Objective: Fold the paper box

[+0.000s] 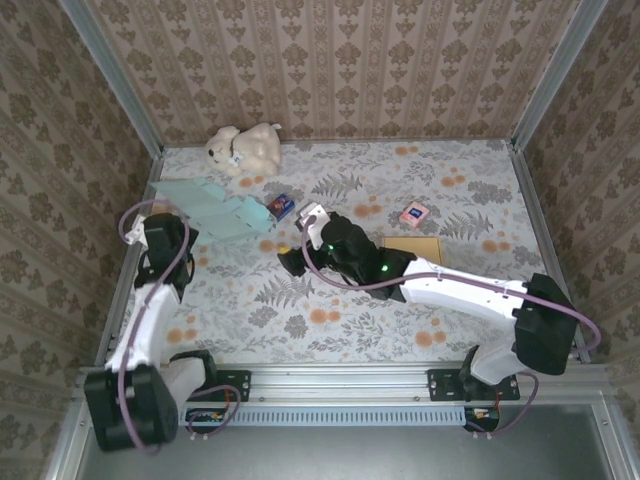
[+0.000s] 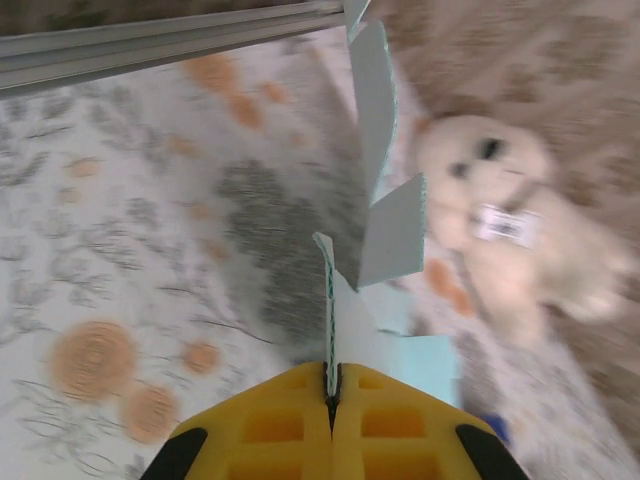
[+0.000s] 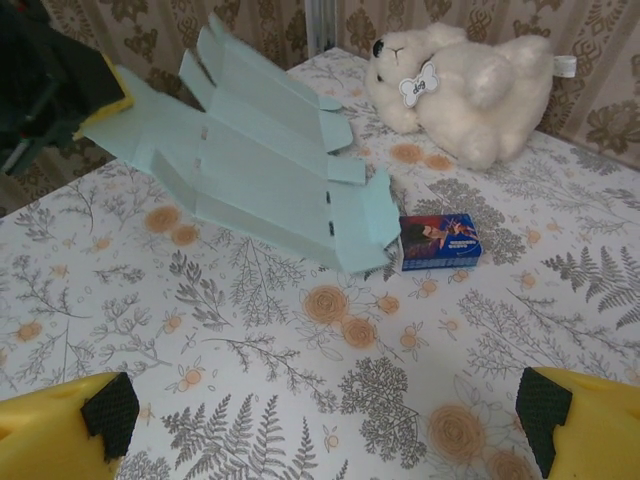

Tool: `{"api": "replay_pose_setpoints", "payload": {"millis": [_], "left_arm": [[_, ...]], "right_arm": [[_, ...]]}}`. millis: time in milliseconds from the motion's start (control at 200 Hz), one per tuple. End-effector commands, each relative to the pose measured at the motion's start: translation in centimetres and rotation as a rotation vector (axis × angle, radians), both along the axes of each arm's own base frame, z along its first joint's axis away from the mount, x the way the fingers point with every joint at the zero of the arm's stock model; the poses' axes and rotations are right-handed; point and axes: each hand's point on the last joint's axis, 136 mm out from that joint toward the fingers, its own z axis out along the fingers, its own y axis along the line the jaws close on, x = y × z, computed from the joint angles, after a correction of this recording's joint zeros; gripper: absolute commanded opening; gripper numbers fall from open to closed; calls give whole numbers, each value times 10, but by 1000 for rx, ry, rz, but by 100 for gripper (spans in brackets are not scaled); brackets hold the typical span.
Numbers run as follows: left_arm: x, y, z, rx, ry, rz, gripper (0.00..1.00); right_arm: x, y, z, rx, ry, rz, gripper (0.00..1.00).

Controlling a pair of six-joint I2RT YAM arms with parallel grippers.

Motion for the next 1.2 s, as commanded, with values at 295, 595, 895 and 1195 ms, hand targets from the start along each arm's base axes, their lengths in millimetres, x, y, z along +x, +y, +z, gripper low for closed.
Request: {"api": "replay_pose_setpoints", "payload": {"millis": [295,595,895,1195], "left_arm": [[-60,-113,99,67,-290,-441,0],[-89,-232,141,212,-459,-922,0],[-96,-249,144,359,-340,-1042,0],[-75,-274,141,592,-118,-1196,0]], "right_arm": [[-36,-81,36,156,-36,-138,100],[-57,-142,33,217,-2,-262,100],[-64,-178,71,232,-299,-268,100],[-43,-147,106,-200,-579,-26,100]]}}
